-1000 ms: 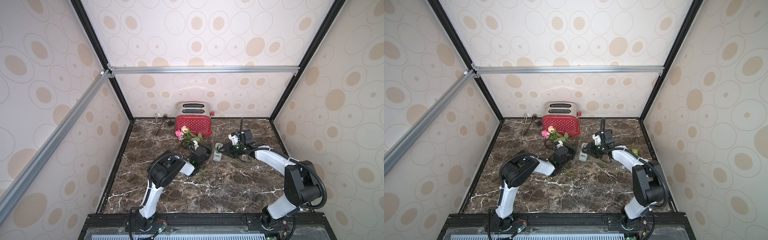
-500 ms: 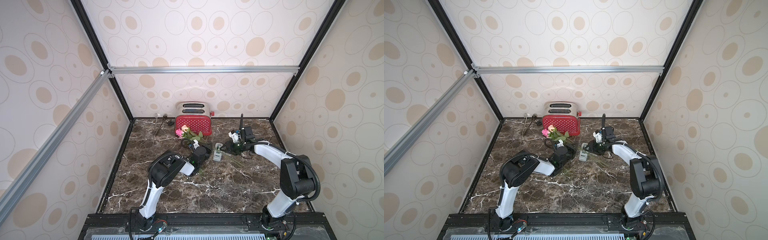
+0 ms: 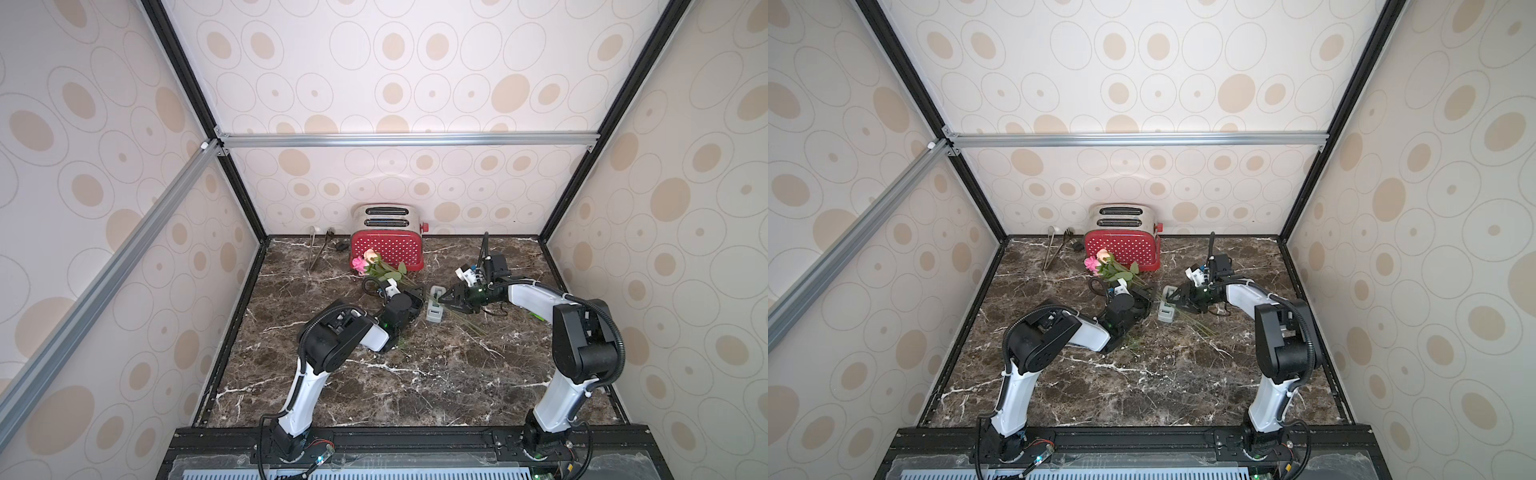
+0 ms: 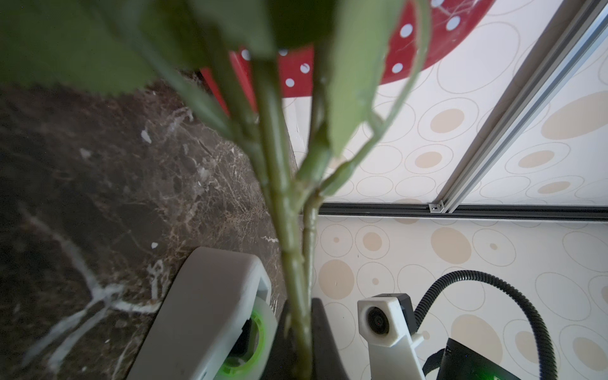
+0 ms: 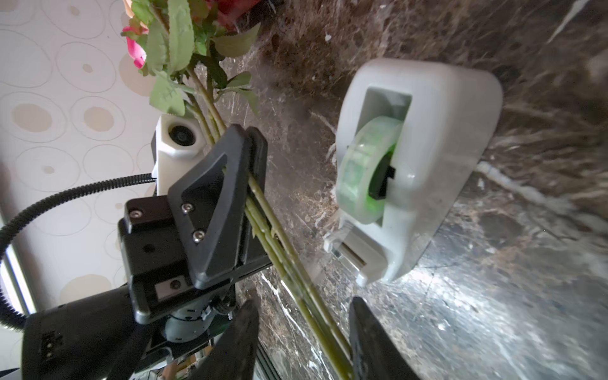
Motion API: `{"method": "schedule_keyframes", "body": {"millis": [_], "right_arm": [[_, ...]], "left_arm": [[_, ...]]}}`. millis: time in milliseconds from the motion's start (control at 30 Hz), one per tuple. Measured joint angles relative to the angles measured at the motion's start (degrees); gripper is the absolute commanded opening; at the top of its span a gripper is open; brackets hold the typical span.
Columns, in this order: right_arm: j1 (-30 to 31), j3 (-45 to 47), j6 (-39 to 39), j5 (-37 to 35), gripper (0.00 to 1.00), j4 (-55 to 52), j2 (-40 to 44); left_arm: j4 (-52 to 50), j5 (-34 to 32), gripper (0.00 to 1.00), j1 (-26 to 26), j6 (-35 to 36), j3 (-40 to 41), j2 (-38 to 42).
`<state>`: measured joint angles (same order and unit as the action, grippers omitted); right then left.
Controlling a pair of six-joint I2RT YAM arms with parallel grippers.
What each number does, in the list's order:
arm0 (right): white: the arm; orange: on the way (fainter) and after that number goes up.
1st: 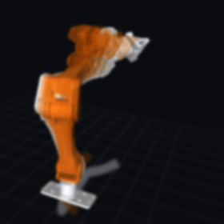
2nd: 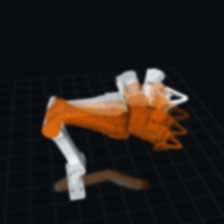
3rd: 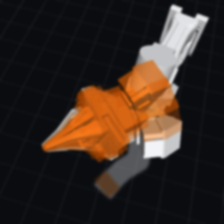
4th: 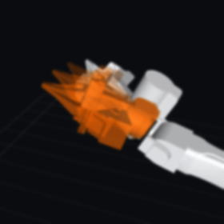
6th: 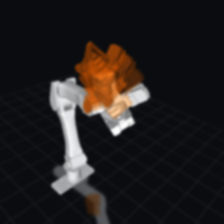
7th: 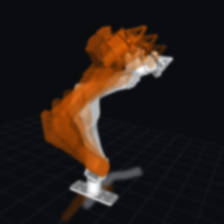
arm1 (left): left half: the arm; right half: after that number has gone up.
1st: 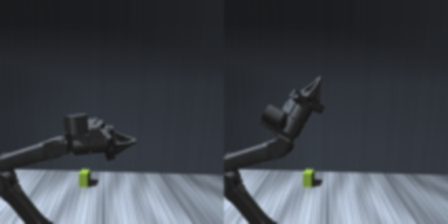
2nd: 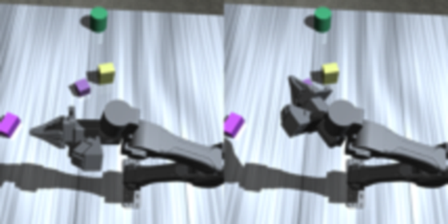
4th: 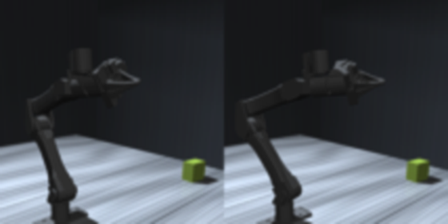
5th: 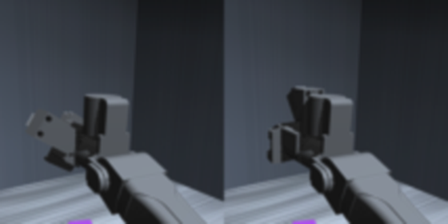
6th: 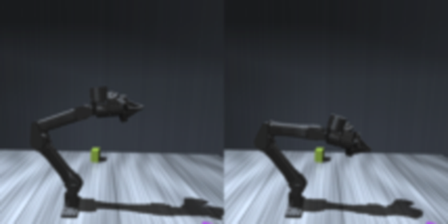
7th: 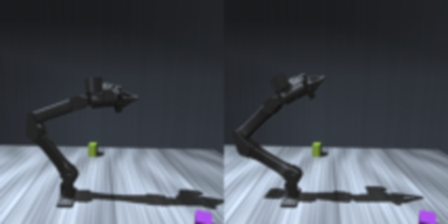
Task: Wrap bouquets with tape
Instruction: Wrap the tape around the bouquet.
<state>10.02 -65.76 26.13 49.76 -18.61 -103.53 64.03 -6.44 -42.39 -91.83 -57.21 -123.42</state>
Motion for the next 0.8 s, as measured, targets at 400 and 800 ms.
{"method": "schedule_keyframes", "body": {"millis": [400, 800], "right_arm": [[-1.07, 2.25, 4.13, 7.10, 0.48, 4.70, -2.91], [-1.88, 3.74, 7.34, 9.40, 0.50, 8.52, -5.07]], "left_arm": [[2.69, 1.03, 0.00, 0.35, 0.46, 0.68, -0.96], [4.13, 1.40, 0.00, 0.42, 0.39, 0.83, -1.09]]}}
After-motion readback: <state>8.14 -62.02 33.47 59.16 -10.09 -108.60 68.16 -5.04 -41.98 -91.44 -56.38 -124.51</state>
